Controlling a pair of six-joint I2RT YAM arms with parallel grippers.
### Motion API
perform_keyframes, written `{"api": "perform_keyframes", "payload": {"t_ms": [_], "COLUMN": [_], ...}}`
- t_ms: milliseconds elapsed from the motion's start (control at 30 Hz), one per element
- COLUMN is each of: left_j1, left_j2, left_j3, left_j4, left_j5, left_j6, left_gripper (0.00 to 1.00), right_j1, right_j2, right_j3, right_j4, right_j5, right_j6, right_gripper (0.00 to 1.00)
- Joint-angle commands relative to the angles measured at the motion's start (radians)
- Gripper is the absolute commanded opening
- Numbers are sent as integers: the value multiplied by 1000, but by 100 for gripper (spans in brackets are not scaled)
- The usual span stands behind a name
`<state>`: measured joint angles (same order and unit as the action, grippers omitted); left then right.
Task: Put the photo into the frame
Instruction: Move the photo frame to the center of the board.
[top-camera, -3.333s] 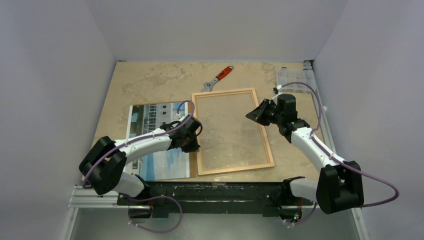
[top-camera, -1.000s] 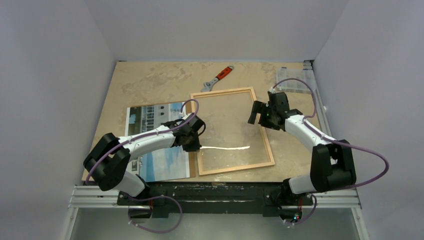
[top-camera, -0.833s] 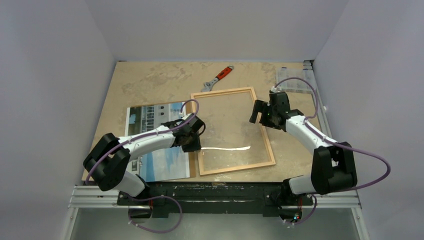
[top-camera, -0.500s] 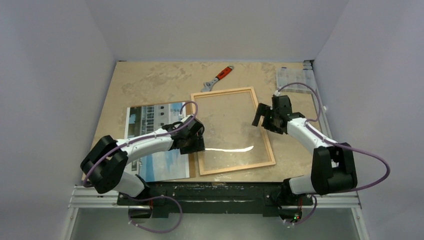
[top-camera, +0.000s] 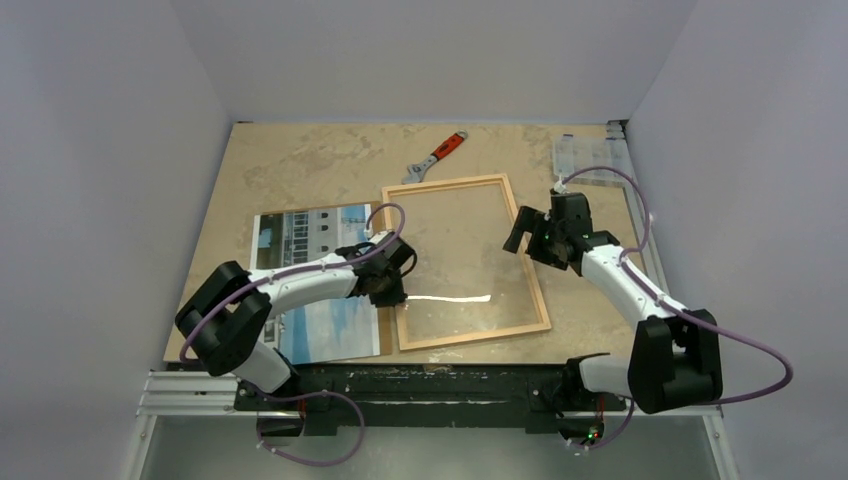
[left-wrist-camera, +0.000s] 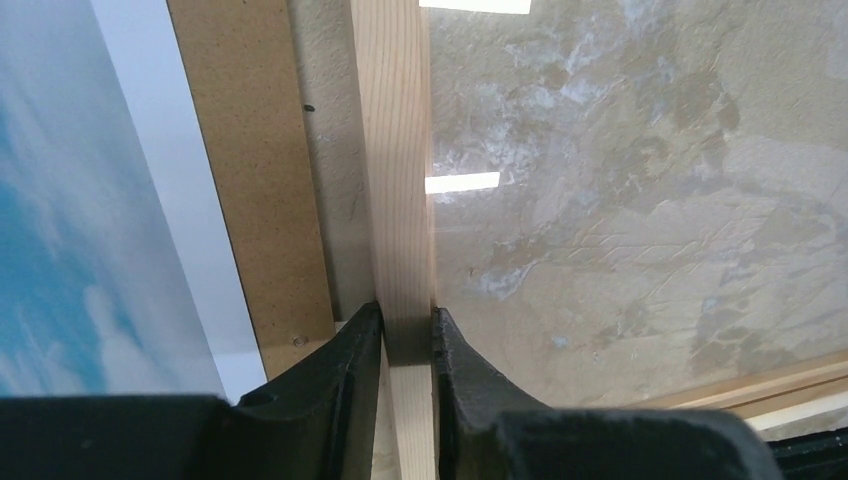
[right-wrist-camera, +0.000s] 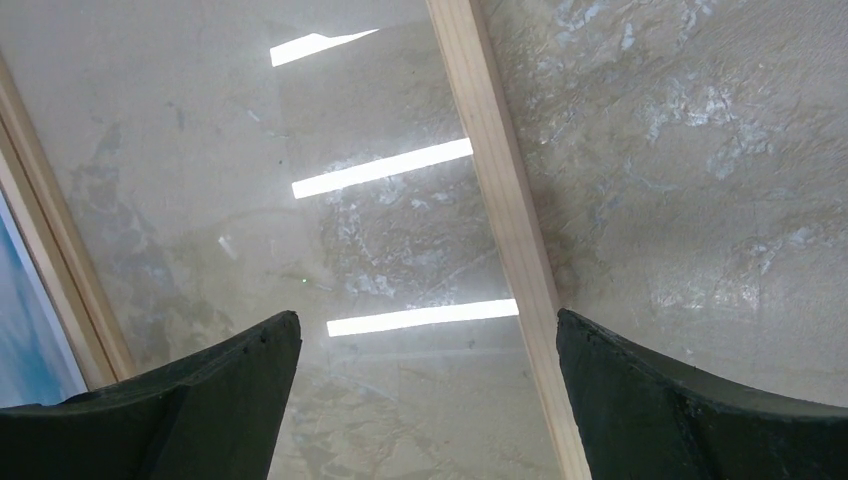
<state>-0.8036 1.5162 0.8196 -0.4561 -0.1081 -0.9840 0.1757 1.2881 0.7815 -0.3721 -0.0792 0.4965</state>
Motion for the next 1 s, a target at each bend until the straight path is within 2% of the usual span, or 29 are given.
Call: {"api": "perform_keyframes", "payload": {"t_ms": [0, 267, 733, 833, 867, 967], "left_j1": [-35, -104, -164, -167, -167, -167], "left_j2": [57, 164, 291, 294, 291, 275], "left_j3": [94, 245, 421, 430, 428, 420], "left_j4": [-70, -145, -155, -154, -153, -148], "left_j5": [-48, -77, -52, -51, -51, -49], "left_j6": [31, 48, 68, 65, 64, 64], "left_gripper": [14, 7, 6, 13, 19, 46], "right_j1": [-4, -5, -8, -7, -8, -7], "right_j2": [-37, -74, -93, -95, -96, -99], "right_j3": [45, 60, 73, 73, 74, 73], "right_j4": [-22, -37, -48, -51, -51, -51], "right_j5": [-38, -50, -60, -60, -61, -67], "right_j6": [12, 14, 12, 9, 8, 9], "right_gripper": [97, 97, 97, 97, 97, 97]}}
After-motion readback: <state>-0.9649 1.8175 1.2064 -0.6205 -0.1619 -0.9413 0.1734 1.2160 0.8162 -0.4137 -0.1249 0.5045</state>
